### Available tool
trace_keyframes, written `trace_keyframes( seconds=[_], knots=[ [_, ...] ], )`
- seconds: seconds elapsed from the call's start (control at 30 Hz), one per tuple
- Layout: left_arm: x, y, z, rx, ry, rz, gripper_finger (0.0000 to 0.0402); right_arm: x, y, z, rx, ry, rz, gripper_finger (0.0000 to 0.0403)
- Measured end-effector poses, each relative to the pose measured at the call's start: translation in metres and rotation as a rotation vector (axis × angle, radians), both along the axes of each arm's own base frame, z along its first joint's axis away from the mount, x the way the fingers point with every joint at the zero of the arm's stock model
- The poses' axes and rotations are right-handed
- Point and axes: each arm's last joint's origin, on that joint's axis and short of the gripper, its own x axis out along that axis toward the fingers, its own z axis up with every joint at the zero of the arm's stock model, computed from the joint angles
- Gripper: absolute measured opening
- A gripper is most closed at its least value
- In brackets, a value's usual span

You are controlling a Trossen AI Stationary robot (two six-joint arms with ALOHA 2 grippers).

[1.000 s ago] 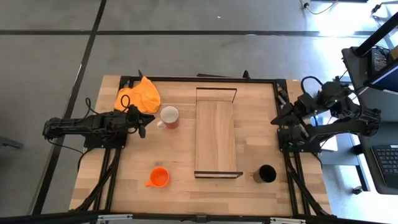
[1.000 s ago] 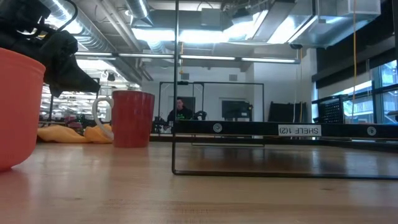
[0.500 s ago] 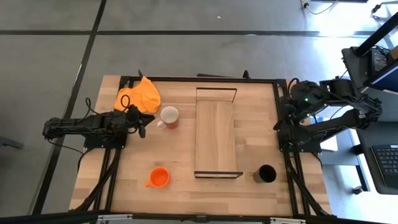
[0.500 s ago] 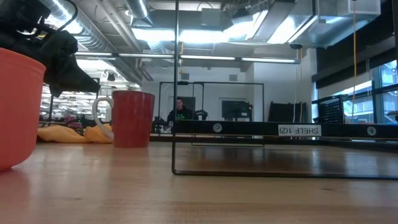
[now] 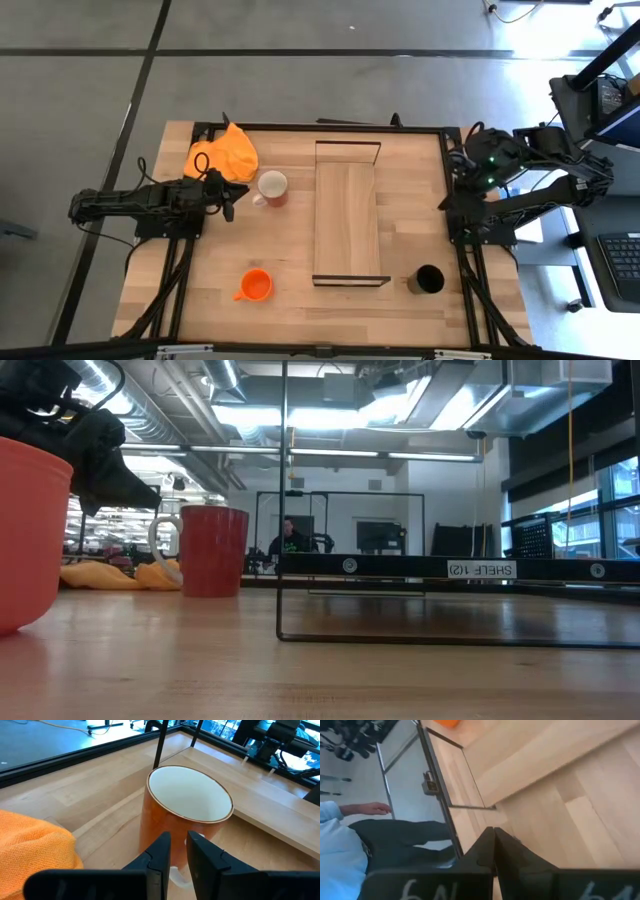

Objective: Stack small to large cups/mugs on shelf
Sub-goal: Put the black cup on the shelf

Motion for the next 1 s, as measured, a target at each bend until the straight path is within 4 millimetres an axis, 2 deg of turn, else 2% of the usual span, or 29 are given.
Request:
trace_keyframes(
  seconds=[0.7,1.0],
  knots=[
    [0.0,0.0,0.0,0.0,0.0,0.0,0.0057,0.024,-0.002,0.026,-0.077,-0.378,0.006,0.0009],
    [0.0,0.0,0.0,0.001,0.0,0.003,0.0057,0.024,-0.002,0.026,-0.054,-0.373,-0.013,0.0009]
  ],
)
